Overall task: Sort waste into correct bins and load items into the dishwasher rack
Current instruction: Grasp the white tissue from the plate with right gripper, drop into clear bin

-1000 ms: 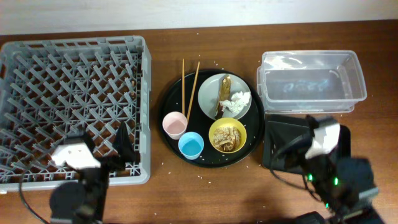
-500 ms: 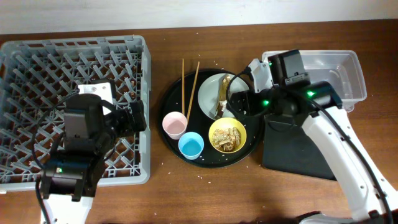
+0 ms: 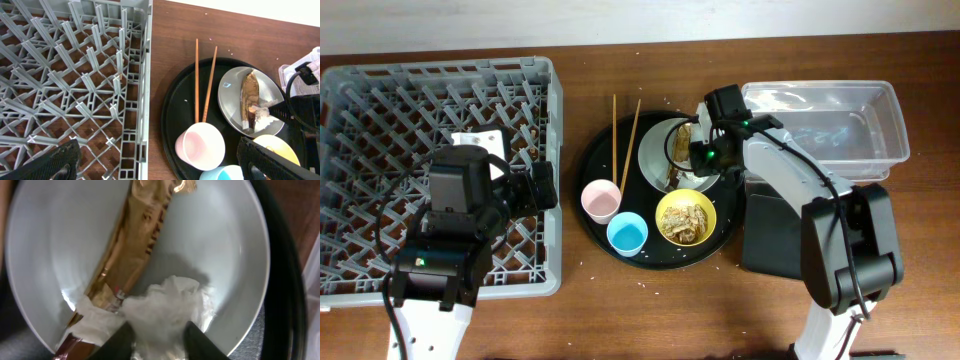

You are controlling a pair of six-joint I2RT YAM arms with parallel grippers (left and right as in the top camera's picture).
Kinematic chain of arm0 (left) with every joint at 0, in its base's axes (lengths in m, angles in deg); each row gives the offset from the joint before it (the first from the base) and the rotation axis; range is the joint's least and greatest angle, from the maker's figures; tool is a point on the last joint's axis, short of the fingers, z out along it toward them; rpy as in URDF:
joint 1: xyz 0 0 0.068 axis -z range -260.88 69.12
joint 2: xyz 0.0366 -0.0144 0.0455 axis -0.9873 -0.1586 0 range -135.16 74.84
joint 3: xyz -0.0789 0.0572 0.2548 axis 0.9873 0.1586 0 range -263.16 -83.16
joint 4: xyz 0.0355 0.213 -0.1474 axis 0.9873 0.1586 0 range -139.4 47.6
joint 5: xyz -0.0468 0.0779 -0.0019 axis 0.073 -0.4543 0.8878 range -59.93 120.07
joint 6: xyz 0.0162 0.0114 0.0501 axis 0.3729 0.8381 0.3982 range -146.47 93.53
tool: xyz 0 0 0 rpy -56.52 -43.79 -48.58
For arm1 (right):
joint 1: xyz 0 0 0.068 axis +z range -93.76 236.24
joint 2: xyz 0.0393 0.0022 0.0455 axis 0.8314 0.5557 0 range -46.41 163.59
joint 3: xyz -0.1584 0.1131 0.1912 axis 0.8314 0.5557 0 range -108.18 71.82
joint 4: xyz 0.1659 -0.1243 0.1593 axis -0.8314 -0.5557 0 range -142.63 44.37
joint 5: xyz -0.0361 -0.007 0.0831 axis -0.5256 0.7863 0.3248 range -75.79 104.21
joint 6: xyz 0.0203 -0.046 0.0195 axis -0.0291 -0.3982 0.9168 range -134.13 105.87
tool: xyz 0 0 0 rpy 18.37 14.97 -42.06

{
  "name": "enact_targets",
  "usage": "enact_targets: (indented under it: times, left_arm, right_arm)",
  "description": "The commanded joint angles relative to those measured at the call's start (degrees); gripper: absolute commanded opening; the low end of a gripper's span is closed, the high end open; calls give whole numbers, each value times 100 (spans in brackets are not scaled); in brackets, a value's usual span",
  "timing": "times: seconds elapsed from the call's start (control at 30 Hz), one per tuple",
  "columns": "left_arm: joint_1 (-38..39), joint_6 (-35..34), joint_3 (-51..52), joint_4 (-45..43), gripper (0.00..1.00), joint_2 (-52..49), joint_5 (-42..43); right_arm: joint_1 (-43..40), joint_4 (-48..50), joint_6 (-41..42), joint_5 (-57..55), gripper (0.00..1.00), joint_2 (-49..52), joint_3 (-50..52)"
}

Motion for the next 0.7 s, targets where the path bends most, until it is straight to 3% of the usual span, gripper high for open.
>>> enact_targets:
  times: [0.0, 0.13, 0.2, 0.33, 0.37, 0.4, 0.5, 0.63, 0.67]
  left_arm:
    - [-28, 9, -129, -11, 99, -13, 63]
    - [-28, 9, -129, -11, 100, -15, 63]
    - [-28, 9, -129, -11, 99, -15, 63]
    - [-28, 9, -129, -11, 99, -13, 63]
    - [-28, 9, -129, -11, 99, -15, 63]
    - [-28, 9, -129, -11, 99, -13, 63]
    - [-28, 9, -129, -11, 99, -15, 63]
    - [-28, 9, -129, -11, 99, -15, 63]
    - [-28, 9, -129, -11, 99, -13, 63]
  right_arm:
    - [-74, -354, 15, -74, 4, -310, -208]
    - [-483, -855, 90, -109, 4, -1497, -811]
    - [-1016, -748, 568, -378, 4, -1939, -866]
    - [-1961, -713, 623, -940, 5, -1729, -857]
    - [-2037, -793, 562, -776, 56, -1655, -857]
    - [-2037, -789, 374, -501, 64, -1668, -870]
    - [-1460, -782, 79, 817, 70, -1934, -1058]
    - [-313, -857, 127, 739, 73, -1399, -887]
    - [-74, -850, 614, 337, 73, -1040, -885]
